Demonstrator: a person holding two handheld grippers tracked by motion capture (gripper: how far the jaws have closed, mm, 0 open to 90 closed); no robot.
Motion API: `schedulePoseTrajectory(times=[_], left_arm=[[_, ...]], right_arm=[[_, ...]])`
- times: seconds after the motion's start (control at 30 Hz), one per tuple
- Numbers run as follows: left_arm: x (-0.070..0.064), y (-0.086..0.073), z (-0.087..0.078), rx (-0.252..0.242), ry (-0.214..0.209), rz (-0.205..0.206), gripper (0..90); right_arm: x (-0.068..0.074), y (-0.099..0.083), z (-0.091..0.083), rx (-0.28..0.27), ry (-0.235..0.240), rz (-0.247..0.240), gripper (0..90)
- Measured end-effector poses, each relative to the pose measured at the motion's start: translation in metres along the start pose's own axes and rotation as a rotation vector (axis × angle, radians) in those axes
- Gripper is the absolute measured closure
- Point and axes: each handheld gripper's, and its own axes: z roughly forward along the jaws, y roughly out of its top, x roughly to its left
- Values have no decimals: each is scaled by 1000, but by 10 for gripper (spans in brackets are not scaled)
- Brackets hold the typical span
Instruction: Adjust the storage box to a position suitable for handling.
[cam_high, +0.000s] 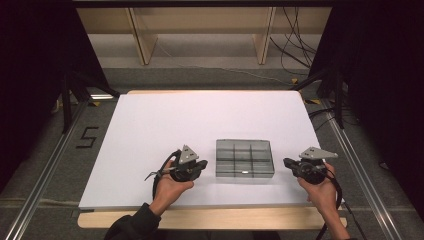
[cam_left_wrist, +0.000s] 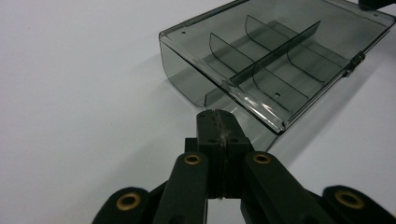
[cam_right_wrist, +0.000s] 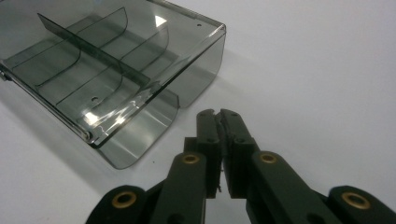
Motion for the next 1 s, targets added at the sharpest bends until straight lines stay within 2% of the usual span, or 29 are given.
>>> schedulePoseTrajectory(times=[0.03,0.07,0.1,0.17,0.2,0.23,0.37,0.4,0.43,0.47,0.5,0.53,0.57,0.6,0.63,0.7,0.8,0.83,0.9,0.97,1.0], left_arm=[[0,1,2,10,8,16,888],[-1,2,6,14,19,11,888],[-1,4,9,32,10,12,888],[-1,11,17,69,24,22,887],[-1,11,17,69,24,22,887],[-2,14,20,108,21,51,887],[-5,15,24,140,31,75,876],[-4,14,25,147,20,86,876],[-7,12,29,147,9,60,874],[-7,12,29,147,9,60,872],[-11,11,31,149,11,47,879],[-11,11,31,149,11,47,878],[-12,11,30,151,7,65,879],[-12,11,30,151,7,65,878],[-12,11,29,144,-2,56,878],[-13,11,29,144,0,53,874],[-14,11,30,144,4,51,881],[-14,10,31,135,1,43,889],[-15,9,31,132,0,29,891],[-15,7,30,124,-3,-2,891],[-15,7,30,124,-3,-2,892]], right_arm=[[2,0,1,6,-8,21,881],[2,0,1,6,-8,21,881],[2,1,3,5,-7,16,884],[3,2,9,25,-15,-9,885],[3,2,9,25,-15,-9,885],[2,4,12,27,-5,-32,885],[2,6,19,41,2,-36,884],[2,6,19,41,2,-36,884],[2,6,24,40,16,-36,884],[2,6,24,40,16,-36,884],[5,6,26,53,34,-1,885],[5,6,26,53,34,-1,885],[2,6,29,40,54,-32,884],[2,6,29,40,54,-32,884],[6,6,28,57,49,11,884],[5,7,31,59,56,-15,887],[5,7,33,61,56,-28,892],[7,6,32,65,65,28,900],[5,6,33,54,77,23,900],[4,4,33,62,93,52,900],[4,4,33,62,93,52,900]])
